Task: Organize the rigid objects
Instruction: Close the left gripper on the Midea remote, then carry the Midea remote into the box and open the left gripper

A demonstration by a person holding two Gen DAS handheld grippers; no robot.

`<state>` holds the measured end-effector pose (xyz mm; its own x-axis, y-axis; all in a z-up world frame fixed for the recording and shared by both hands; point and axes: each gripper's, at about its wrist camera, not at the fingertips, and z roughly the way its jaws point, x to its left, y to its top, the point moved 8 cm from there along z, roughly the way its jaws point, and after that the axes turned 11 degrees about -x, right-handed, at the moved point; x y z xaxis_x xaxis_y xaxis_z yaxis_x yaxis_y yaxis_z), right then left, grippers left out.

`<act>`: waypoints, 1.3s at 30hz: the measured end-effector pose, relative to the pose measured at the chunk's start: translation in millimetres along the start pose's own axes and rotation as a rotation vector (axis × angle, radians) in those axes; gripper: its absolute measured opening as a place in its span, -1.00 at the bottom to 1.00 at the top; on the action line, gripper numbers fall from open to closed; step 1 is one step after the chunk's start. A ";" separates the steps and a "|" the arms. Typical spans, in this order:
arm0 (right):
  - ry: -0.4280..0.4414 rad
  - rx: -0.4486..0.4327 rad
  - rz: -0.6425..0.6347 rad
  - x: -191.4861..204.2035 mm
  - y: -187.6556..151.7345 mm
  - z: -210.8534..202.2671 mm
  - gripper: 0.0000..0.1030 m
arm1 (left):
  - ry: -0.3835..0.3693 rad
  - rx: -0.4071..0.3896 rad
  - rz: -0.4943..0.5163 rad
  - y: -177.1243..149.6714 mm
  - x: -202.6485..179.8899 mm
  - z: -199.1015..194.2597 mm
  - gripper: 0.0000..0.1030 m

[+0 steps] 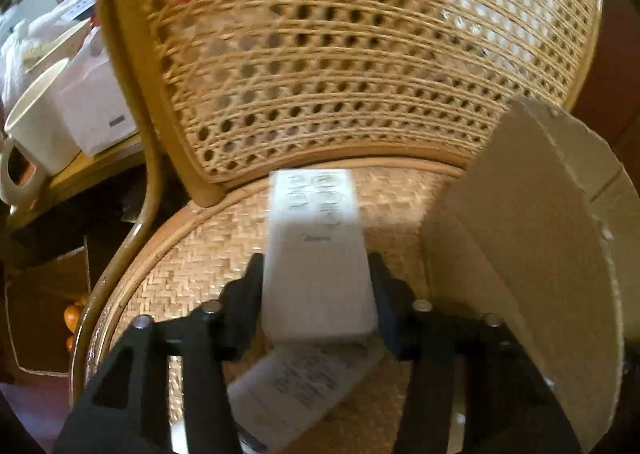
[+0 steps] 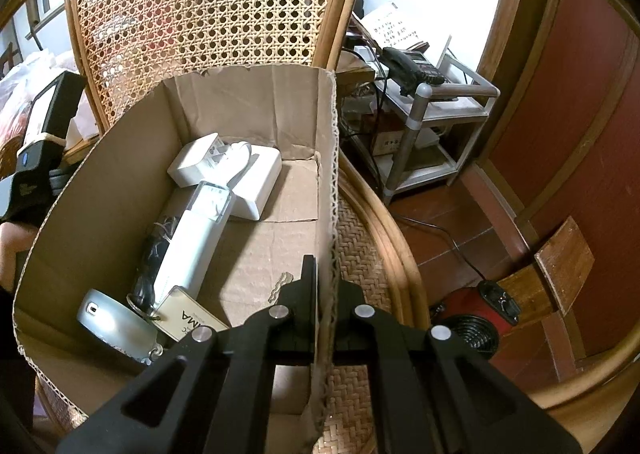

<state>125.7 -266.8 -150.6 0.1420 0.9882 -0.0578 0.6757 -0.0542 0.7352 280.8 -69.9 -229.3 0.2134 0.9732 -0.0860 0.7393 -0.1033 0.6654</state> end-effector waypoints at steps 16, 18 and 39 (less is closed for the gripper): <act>-0.010 -0.013 -0.010 0.6 2.1 -2.5 -0.89 | 0.021 -0.093 0.027 21.9 -1.8 -74.3 -0.10; -0.011 -0.014 -0.009 0.9 2.4 -2.7 -0.89 | 0.019 -0.124 0.001 28.8 3.5 -92.4 -0.10; -0.009 -0.015 -0.012 1.4 2.7 -4.2 -0.89 | -0.184 -0.325 0.039 31.7 -69.1 -206.1 -0.10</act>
<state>124.7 -265.0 -145.7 0.1404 0.9874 -0.0725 0.6668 -0.0402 0.7442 157.8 -98.1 -49.5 0.3702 0.9136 -0.1684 0.4936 -0.0399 0.8688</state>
